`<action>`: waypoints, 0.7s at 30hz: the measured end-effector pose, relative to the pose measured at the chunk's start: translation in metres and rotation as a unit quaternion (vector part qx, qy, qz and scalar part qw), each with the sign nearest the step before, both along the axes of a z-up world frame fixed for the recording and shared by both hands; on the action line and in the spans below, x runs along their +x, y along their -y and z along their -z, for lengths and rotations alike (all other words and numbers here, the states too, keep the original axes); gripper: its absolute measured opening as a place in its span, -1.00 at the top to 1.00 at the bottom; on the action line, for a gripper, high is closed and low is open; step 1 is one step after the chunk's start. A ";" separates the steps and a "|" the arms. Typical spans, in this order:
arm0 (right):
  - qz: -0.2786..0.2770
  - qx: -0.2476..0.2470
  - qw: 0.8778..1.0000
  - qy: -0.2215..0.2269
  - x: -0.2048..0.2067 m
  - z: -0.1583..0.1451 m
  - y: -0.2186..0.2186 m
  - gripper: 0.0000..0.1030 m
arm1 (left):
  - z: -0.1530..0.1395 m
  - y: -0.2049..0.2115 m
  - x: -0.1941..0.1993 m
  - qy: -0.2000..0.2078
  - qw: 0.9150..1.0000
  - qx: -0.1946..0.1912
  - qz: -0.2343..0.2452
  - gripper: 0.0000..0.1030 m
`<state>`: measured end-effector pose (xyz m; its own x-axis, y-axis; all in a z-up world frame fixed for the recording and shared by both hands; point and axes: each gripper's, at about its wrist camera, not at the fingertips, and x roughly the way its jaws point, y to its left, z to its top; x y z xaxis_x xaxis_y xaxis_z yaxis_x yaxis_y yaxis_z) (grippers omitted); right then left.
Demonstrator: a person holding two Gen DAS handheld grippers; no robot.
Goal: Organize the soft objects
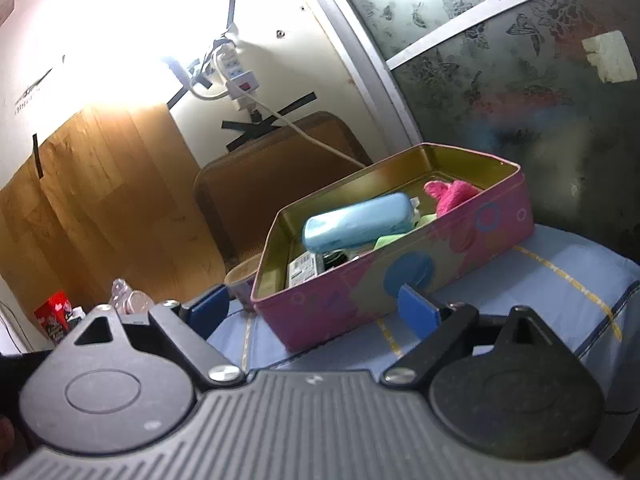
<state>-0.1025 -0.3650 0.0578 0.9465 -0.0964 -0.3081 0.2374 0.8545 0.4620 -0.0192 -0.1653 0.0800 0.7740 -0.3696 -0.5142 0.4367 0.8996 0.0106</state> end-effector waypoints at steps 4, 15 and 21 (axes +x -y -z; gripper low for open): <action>-0.007 -0.005 1.000 -0.001 -0.001 0.001 -0.009 -0.86 | 0.001 -0.003 -0.005 0.002 1.000 0.004 -0.002 -0.99; 0.002 -0.041 0.999 0.011 -0.007 -0.003 -0.023 -0.86 | 0.002 -0.006 -0.007 0.012 1.000 0.018 -0.009 -0.99; 0.002 -0.051 0.999 0.012 -0.006 -0.003 -0.025 -0.87 | 0.003 -0.005 -0.008 0.018 0.999 0.027 -0.015 -0.99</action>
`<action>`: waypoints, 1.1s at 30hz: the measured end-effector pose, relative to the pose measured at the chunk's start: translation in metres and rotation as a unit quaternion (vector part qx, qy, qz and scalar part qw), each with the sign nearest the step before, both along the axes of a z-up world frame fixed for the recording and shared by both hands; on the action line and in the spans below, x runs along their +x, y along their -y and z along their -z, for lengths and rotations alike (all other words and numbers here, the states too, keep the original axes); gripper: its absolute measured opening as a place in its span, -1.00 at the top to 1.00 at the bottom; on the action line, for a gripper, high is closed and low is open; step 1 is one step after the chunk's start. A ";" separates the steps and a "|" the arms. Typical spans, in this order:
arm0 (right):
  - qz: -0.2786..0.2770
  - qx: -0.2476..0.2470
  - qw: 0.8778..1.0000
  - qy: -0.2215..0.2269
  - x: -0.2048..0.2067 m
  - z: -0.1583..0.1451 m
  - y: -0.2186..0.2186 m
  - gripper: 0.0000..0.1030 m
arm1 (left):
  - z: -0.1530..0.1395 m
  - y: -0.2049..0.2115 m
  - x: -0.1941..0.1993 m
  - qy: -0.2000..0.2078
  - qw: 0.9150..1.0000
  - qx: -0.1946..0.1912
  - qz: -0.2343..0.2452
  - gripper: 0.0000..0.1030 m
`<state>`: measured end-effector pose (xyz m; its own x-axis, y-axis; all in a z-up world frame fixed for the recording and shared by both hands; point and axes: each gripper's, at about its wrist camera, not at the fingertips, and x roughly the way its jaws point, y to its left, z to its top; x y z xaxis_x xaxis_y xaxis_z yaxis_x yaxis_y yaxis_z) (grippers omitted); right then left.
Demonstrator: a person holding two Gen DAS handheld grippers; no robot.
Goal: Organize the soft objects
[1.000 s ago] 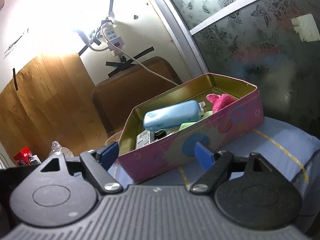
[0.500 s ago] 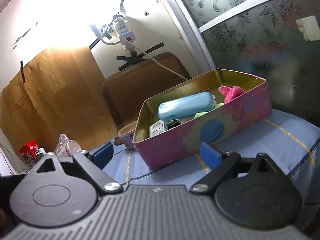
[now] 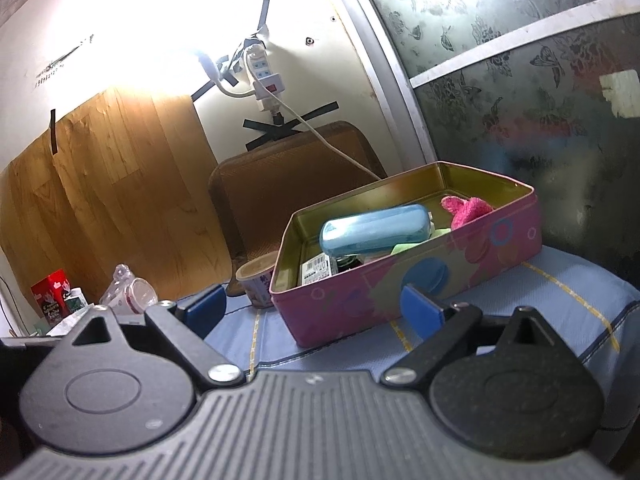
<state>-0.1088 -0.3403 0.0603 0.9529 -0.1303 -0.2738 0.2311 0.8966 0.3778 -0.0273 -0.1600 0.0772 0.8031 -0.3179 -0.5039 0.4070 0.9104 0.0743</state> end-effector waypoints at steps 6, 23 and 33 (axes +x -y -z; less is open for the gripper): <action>0.002 0.005 1.000 -0.003 0.001 0.002 0.001 -0.87 | 0.001 -0.001 0.002 0.003 1.000 0.008 -0.006 -0.99; 0.017 -0.014 1.000 0.010 -0.005 -0.001 -0.011 -0.87 | 0.001 0.001 -0.002 0.013 0.999 0.028 -0.009 -0.99; 0.018 -0.012 1.000 0.007 -0.005 -0.001 -0.013 -0.87 | 0.001 0.000 -0.002 0.017 0.999 0.031 -0.008 -0.99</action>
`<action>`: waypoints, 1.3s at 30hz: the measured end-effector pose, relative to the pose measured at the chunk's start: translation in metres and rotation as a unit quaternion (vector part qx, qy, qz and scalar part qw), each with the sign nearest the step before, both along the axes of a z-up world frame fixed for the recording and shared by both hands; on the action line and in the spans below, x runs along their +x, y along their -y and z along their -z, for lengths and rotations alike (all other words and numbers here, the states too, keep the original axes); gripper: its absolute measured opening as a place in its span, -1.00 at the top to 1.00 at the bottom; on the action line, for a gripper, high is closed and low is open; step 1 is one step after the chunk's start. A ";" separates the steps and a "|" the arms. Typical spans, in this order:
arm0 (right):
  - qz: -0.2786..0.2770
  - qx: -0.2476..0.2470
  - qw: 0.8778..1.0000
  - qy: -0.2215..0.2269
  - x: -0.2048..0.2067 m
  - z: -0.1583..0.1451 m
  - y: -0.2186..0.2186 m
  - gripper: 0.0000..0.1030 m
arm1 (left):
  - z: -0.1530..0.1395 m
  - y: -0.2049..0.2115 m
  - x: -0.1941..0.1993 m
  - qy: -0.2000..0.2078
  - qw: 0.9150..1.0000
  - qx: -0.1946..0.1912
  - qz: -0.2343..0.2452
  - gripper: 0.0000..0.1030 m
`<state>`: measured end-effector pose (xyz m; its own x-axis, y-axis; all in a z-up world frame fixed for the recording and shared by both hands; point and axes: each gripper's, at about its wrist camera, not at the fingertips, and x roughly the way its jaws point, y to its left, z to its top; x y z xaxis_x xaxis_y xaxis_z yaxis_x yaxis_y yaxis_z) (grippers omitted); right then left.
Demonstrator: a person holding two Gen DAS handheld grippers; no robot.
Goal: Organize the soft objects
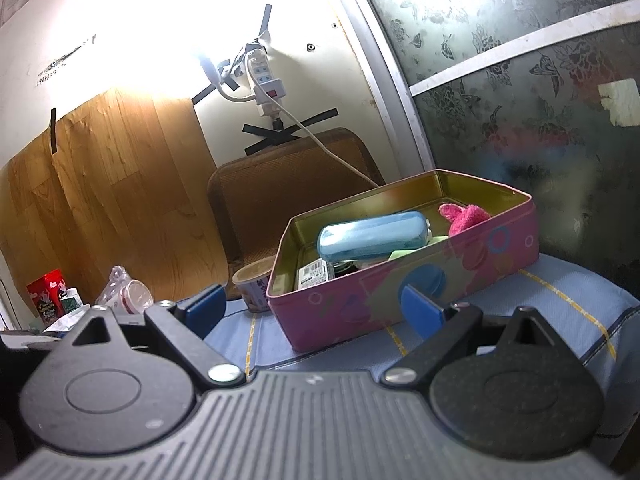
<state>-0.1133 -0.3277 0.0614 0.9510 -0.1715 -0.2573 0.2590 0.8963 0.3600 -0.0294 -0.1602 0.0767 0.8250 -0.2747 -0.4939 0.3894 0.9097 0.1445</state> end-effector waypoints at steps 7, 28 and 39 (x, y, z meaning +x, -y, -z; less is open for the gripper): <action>0.000 0.000 1.000 0.000 0.000 0.000 0.000 -0.87 | 0.000 0.002 0.000 0.006 1.000 0.009 0.002 -0.99; 0.003 0.004 1.000 -0.006 0.003 0.005 -0.001 -0.87 | 0.004 0.005 0.001 0.011 1.000 0.024 -0.006 -0.99; 0.005 0.006 1.000 -0.008 0.004 0.008 -0.001 -0.87 | 0.008 0.006 0.003 0.008 0.999 0.032 -0.004 -0.99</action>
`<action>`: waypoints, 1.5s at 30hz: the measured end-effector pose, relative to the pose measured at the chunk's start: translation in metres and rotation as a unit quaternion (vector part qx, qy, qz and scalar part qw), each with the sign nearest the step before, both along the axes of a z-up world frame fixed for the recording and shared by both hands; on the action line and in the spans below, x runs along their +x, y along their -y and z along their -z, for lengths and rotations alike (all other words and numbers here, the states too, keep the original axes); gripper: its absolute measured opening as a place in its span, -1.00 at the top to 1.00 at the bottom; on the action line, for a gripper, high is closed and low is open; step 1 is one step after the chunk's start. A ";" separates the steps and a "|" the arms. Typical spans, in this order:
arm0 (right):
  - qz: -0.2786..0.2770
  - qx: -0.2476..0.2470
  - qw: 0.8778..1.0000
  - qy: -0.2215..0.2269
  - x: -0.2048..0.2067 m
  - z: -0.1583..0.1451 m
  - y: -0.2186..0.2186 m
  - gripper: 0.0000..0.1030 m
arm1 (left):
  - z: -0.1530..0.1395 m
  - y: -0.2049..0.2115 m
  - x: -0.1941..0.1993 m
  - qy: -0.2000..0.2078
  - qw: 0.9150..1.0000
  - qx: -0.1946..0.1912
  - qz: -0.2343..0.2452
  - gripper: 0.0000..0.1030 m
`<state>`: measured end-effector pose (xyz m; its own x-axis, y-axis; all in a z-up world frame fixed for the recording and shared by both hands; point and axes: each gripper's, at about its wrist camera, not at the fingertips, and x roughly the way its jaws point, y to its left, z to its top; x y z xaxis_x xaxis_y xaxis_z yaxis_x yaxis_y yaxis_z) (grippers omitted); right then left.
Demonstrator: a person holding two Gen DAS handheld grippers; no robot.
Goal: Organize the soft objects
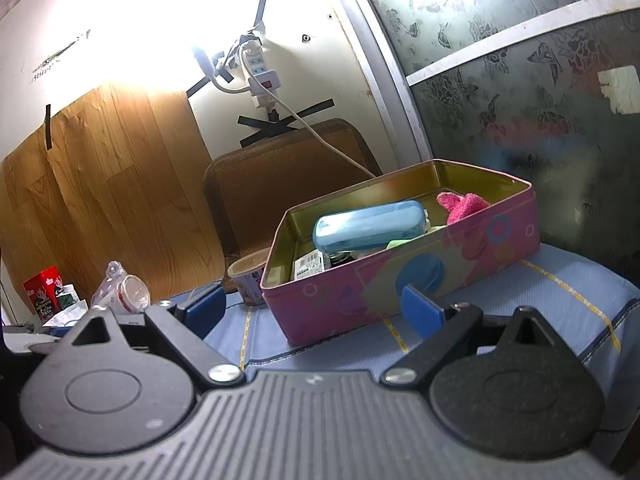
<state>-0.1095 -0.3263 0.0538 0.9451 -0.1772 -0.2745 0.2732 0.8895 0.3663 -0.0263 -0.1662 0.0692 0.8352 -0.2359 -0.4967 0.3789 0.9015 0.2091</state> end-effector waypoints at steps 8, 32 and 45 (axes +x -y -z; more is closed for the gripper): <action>0.002 0.002 1.000 -0.002 0.000 0.002 -0.001 -0.87 | 0.001 0.000 0.001 -0.002 1.000 0.002 0.004 -0.99; 0.009 0.010 1.000 -0.014 0.004 0.008 -0.002 -0.87 | 0.008 0.005 0.006 -0.017 1.000 0.010 0.013 -0.99; 0.009 0.011 1.000 -0.017 0.006 0.008 -0.002 -0.87 | 0.009 0.006 0.007 -0.018 1.000 0.012 0.014 -0.99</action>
